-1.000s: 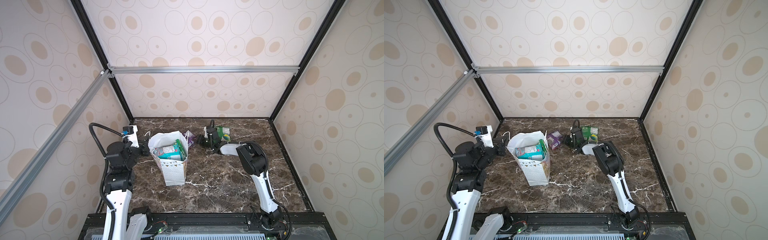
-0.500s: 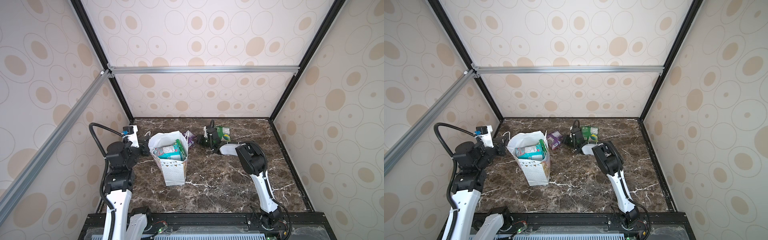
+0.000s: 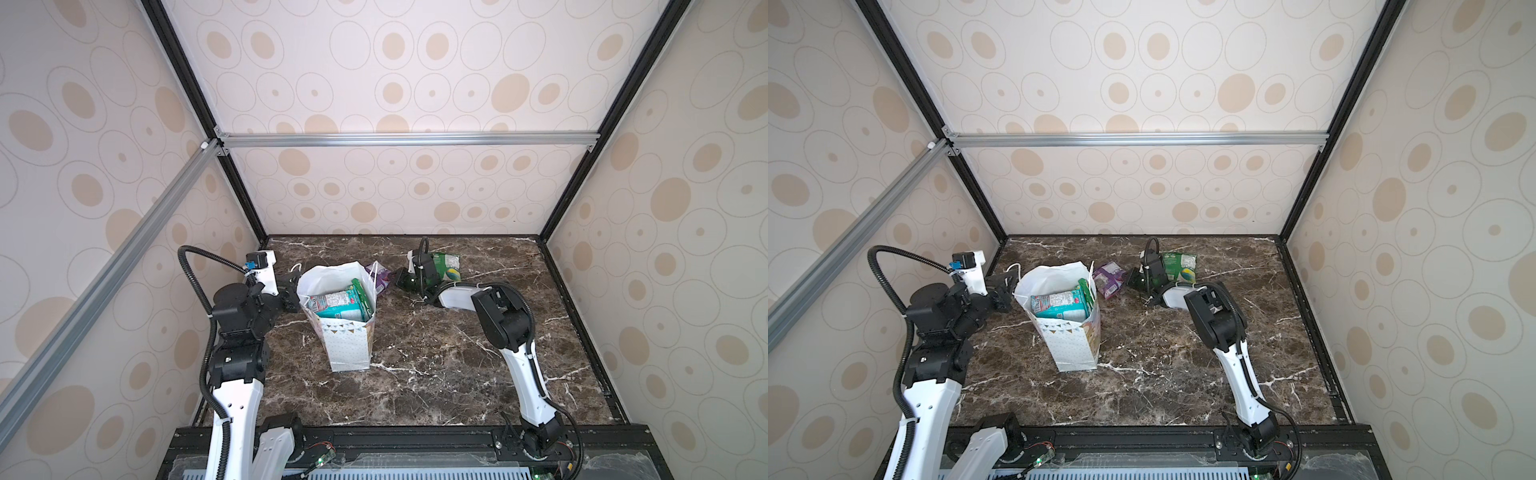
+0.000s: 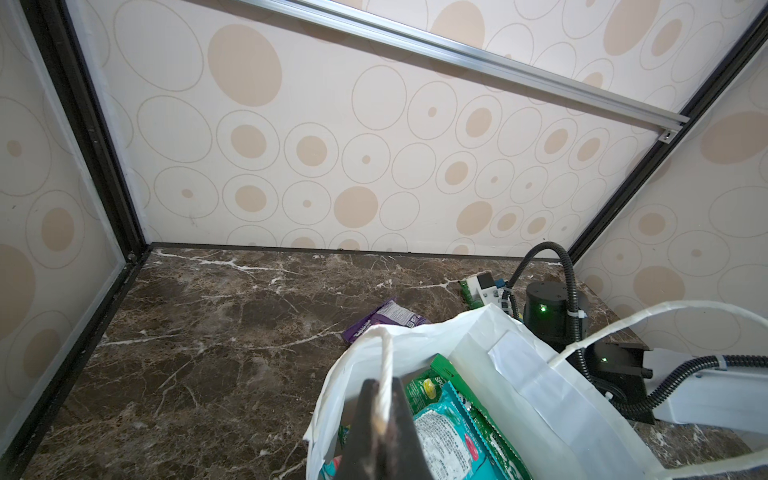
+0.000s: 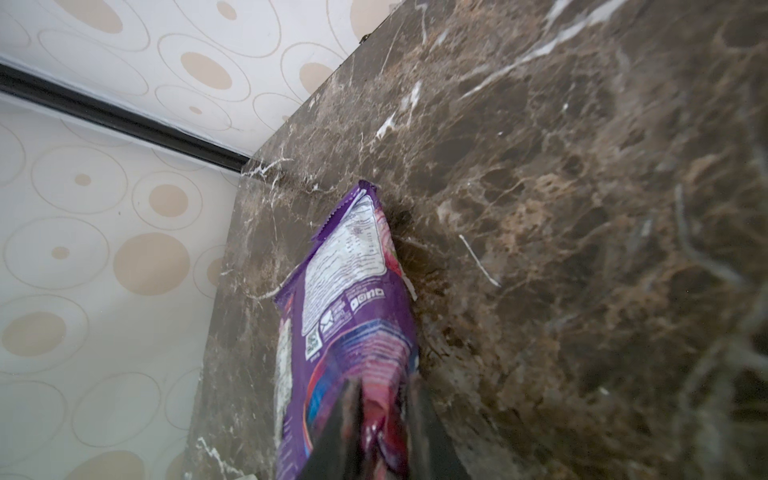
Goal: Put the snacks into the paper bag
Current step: 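Lower the right gripper onto the small purple packet and close it, then lift the purple packet with the right gripper and raise it high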
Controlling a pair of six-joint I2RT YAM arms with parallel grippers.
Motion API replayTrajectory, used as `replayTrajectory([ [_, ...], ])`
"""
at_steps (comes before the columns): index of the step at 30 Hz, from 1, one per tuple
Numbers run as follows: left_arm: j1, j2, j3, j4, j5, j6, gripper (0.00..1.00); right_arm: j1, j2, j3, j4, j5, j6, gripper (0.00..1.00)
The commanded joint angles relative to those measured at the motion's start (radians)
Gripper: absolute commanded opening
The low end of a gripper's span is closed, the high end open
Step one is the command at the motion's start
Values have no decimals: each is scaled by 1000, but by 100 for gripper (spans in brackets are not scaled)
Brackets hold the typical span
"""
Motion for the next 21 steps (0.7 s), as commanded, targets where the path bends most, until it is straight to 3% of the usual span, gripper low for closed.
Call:
replayTrajectory([
  [1, 8, -3, 1, 20, 19, -6, 0, -3, 9, 27, -39, 15, -8, 13],
  [5, 7, -5, 2, 20, 18, -5, 0, -3, -10, 10, -41, 31, -19, 1],
  [21, 9, -8, 2, 18, 16, -3, 0, -1, -169, -143, -61, 72, -114, 0],
])
